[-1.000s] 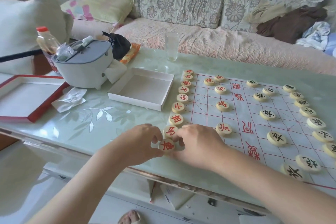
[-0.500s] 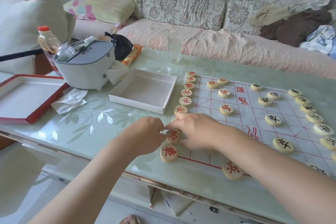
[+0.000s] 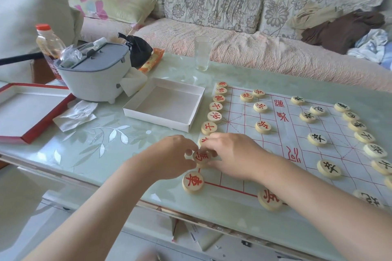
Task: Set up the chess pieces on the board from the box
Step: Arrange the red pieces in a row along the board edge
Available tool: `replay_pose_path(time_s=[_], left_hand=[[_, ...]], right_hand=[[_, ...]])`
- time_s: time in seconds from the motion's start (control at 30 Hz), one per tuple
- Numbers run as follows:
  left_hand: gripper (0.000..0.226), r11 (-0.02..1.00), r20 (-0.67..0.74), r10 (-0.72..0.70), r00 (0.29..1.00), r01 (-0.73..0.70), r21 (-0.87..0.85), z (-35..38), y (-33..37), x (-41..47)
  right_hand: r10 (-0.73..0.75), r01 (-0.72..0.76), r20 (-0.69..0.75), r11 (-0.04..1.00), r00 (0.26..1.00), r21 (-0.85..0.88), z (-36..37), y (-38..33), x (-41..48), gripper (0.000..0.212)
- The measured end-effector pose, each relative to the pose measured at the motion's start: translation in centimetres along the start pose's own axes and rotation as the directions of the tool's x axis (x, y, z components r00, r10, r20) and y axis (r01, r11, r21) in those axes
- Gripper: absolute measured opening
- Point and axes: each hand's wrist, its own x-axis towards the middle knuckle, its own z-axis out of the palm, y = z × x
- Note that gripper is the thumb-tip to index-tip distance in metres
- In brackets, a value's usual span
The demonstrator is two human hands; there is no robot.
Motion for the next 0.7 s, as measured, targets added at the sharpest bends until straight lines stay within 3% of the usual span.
replay_pose_path(time_s=[0.2, 0.37, 0.7], left_hand=[[0.048, 0.999, -0.086, -0.010, 0.996, 0.007, -0.037, 0.7, 0.2, 0.5], [0.039, 0.999, -0.068, 0.025, 0.997, -0.027, -0.043, 0.7, -0.1, 1.1], [0.044, 0.995, -0.096, 0.022, 0.995, -0.031, -0.094, 1.2, -0.5, 1.0]], right_hand=[[0.084, -0.082, -0.034, 0.995, 0.996, 0.054, 0.4, 0.0, -0.6, 0.032], [0.163, -0.158, -0.024, 0.977, 0.986, 0.143, 0.6, 0.0, -1.2, 0.030], [0.194, -0.173, -0.057, 0.950, 0.979, 0.261, 1.2, -0.3, -1.1, 0.025]])
